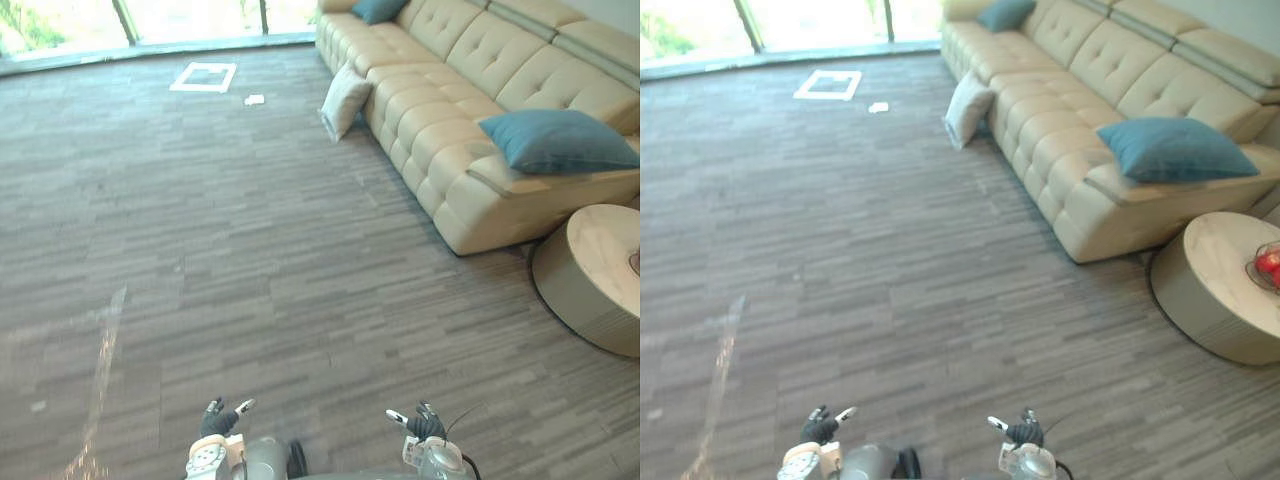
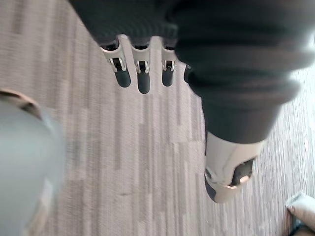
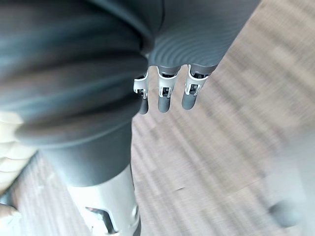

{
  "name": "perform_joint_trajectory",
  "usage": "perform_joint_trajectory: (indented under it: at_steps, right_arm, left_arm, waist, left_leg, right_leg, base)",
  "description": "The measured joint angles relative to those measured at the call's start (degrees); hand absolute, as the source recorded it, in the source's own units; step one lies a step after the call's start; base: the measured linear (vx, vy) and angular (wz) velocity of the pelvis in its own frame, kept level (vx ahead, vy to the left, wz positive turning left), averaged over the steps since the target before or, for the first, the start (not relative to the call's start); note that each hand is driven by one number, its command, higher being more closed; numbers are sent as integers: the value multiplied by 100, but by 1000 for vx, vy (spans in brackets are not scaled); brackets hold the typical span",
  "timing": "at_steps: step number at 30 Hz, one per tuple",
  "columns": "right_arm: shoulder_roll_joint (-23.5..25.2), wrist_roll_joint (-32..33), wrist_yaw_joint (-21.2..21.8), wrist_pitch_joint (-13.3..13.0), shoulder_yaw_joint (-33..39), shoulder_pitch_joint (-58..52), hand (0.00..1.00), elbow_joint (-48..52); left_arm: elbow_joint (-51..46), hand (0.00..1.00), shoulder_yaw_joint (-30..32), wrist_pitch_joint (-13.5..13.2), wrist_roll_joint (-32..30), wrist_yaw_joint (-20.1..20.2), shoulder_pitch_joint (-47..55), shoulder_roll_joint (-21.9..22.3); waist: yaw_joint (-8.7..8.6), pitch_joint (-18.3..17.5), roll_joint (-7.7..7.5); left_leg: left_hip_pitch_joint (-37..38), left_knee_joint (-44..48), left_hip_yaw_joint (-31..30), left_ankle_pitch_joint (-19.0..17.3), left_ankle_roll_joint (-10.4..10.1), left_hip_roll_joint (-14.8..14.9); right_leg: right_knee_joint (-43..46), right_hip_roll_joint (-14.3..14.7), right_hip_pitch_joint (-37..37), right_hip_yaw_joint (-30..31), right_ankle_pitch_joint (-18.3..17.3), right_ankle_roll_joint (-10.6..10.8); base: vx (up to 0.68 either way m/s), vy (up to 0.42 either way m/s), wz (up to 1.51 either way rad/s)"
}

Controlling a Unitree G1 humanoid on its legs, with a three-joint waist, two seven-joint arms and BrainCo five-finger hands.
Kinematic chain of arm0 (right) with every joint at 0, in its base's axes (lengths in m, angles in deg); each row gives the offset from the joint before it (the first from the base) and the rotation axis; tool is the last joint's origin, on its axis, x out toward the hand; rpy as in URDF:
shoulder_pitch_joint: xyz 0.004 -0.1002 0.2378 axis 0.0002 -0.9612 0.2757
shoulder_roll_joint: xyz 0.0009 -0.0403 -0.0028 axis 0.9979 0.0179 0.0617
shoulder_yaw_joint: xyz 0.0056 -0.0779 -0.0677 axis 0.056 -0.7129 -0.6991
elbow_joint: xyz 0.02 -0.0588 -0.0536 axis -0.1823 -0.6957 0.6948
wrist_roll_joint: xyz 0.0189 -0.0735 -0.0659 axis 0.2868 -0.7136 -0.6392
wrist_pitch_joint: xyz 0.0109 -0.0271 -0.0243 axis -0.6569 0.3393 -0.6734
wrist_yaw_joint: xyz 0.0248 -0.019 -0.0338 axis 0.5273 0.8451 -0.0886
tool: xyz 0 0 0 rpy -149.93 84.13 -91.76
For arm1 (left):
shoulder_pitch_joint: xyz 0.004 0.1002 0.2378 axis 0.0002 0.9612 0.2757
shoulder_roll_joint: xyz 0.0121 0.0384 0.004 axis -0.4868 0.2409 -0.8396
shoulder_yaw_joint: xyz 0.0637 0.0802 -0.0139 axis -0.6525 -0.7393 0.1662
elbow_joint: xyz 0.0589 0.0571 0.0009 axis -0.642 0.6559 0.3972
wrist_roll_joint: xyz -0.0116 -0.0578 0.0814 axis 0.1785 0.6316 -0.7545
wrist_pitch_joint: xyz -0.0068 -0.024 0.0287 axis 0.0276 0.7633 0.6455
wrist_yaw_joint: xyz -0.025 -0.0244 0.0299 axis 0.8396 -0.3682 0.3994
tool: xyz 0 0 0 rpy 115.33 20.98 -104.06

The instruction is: Pick up cushions and gather them together orderly.

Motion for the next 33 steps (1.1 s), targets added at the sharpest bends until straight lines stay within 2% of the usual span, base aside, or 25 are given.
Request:
perform_joint_trajectory:
  at_steps: [2,4,6,7,8,9,10,11,12,13,14,16,18,19,20,21,24,25,26,27,28,30,31,32,33]
  right_arm:
    - [-40,-81,0,-42,5,-29,0,48]
    - [-42,-149,1,-38,133,-23,0,53]
    - [-87,-171,1,-58,147,-26,0,18]
    - [-134,-171,2,-58,153,-34,0,-1]
    - [-167,-174,1,-35,98,-42,0,-53]
    - [-333,-198,12,3,-21,62,0,-111]
    - [-376,-198,17,23,-5,128,0,-164]
    - [-372,-197,17,25,11,160,0,-173]
    - [-330,-198,28,41,35,230,0,-184]
    - [-354,-192,28,48,33,254,0,-196]
    - [-403,-185,12,97,42,273,0,-230]
    - [-335,-170,13,147,32,285,0,-379]
    - [-245,-147,14,151,21,305,0,-438]
    - [-240,-142,18,168,-11,302,0,-440]
    - [-240,-145,17,175,-11,299,0,-440]
    - [-241,-147,15,203,4,301,0,-440]
    - [-223,-177,11,206,-31,275,0,-435]
    - [-225,-179,12,205,-44,253,0,-431]
    - [-232,-190,13,212,-40,200,0,-432]
    - [-56,-195,13,214,9,72,0,-435]
    - [-5,-200,13,217,40,7,0,-436]
    - [35,-201,9,217,127,-127,0,-443]
    - [48,-203,11,214,181,-180,0,-464]
    - [31,-197,28,173,228,-152,0,-404]
    - [-15,-198,29,131,229,-144,0,-323]
  left_arm:
    - [60,0,-90,-5,0,9,-56,85]
    - [210,0,-303,7,0,12,-188,159]
    - [264,0,-336,11,-6,46,-160,273]
    - [262,0,-333,10,-10,48,-107,335]
    - [276,0,-362,22,-33,75,-28,335]
    - [274,0,-348,28,-133,91,-38,362]
    - [275,0,-313,28,-188,88,-48,359]
    - [275,0,-268,26,-214,86,-72,361]
    - [277,0,-46,59,-229,73,-81,376]
    - [271,0,13,91,-227,70,-68,359]
    - [192,0,65,103,-223,71,-48,358]
    - [-83,0,113,90,-220,51,-30,313]
    - [-253,0,107,40,-216,54,50,250]
    - [-412,0,124,-24,-215,60,94,252]
    - [-426,0,124,-31,-213,60,96,258]
    - [-475,0,162,-36,-210,64,86,304]
    - [-525,0,202,-49,-188,51,113,303]
    - [-524,0,201,-47,-187,48,144,302]
    - [-522,0,206,-38,-162,50,201,280]
    - [-428,0,225,-17,-176,89,188,66]
    - [-386,0,222,-13,-195,100,184,14]
    - [-236,0,219,-16,-223,111,95,-111]
    - [-114,0,236,-10,-225,95,-26,-141]
    - [87,0,224,66,-226,73,-116,-91]
    - [111,0,179,99,-223,54,-141,-40]
  waist:
    - [-60,44,74]
    - [-249,53,-1]
    - [-296,59,-40]
    - [-295,57,-43]
    - [-350,17,-13]
    - [-410,-68,190]
    - [-395,-85,384]
    - [-398,-63,428]
    - [-425,3,534]
    - [-381,44,584]
    - [-301,141,664]
    - [-96,265,523]
    - [-67,191,377]
    - [-30,195,389]
    - [-27,196,392]
    - [32,212,398]
    - [142,203,394]
    - [148,185,419]
    - [198,108,405]
    - [160,-85,73]
    - [138,-172,-66]
    - [112,-217,-319]
    - [87,-165,-346]
    - [56,-70,-215]
    - [25,-3,-112]
  left_leg:
    - [454,-312,-166,-15,6,-48]
    - [1123,-591,-596,-183,81,-43]
    - [1608,-777,-821,-223,106,-39]
    - [1879,-773,-1010,-301,92,-39]
    - [2041,-684,-1272,-349,50,38]
    - [1977,-314,-1498,-276,-64,337]
    - [1616,574,-1576,-53,-401,544]
    - [1467,915,-1607,75,-483,600]
    - [717,2497,-1792,1246,-735,750]
    - [366,3192,-1821,1483,-887,865]
    - [-102,4245,-1712,1358,-781,1109]
    - [-734,5078,-1379,939,-687,1240]
    - [-1439,4499,-833,679,-661,1365]
    - [-1848,3249,-368,589,-619,1408]
    - [-1903,2961,-307,585,-625,1385]
    - [-2091,1881,-218,598,-641,1206]
    - [-2139,345,-257,906,-474,872]
    - [-2131,218,-256,972,-389,871]
    - [-2142,387,-262,1494,-130,892]
    - [-2094,697,-65,1453,76,621]
    - [-2061,686,-35,1328,94,486]
    - [-1781,662,-104,868,66,83]
    - [-1552,621,-193,668,74,-63]
    - [-898,403,-291,373,76,-214]
    - [-542,213,-340,305,87,-245]
  right_leg:
    - [-353,-7,-661,-240,-209,-91]
    - [-1554,-8,-1469,-480,-265,-199]
    - [-3311,-27,-1534,-477,116,-379]
    - [-4109,-40,-1543,-353,540,-495]
    - [-3971,-70,-1489,-357,1112,-677]
    - [-3516,5,-1489,-620,739,-898]
    - [-3351,67,-1385,-822,412,-1049]
    - [-3348,83,-1324,-859,335,-1066]
    - [-3486,174,-934,-906,71,-1155]
    - [-3644,256,-701,-892,14,-1208]
    - [-3978,463,-182,-820,-48,-1292]
    - [-4565,500,860,-598,-145,-1424]
    - [-5263,442,1611,-398,-214,-1387]
    - [-5592,398,2051,-232,-304,-1268]
    - [-5637,387,2124,-205,-335,-1234]
    - [-5753,313,2418,-88,-435,-1108]
    - [-5999,183,3098,244,-628,-803]
    - [-5993,183,3207,333,-682,-746]
    - [-5907,155,3324,488,-798,-565]
    - [-5375,-180,3241,565,-828,-498]
    - [-5013,-296,3073,566,-800,-450]
    - [-3087,-400,2300,564,-19,-281]
    - [-1916,-377,1762,568,535,-116]
    - [-390,-253,886,495,452,-70]
    - [-92,-187,579,388,317,-78]
  base:
    - [600,100,41]
    - [842,1,90]
    - [678,-110,73]
    - [673,-174,82]
    - [849,-241,102]
    - [973,-296,95]
    - [770,-239,65]
    - [883,-276,39]
    - [734,-207,12]
    - [860,-214,-6]
    - [658,-96,-53]
    - [596,-77,-63]
    - [608,-73,-47]
    - [575,-26,-44]
    - [716,29,-50]
    - [394,60,-33]
    - [699,187,-65]
    - [771,293,-82]
    - [976,387,-68]
    - [970,387,-49]
    - [981,381,-3]
    - [639,257,32]
    - [700,241,38]
    - [790,232,29]
    - [753,207,16]
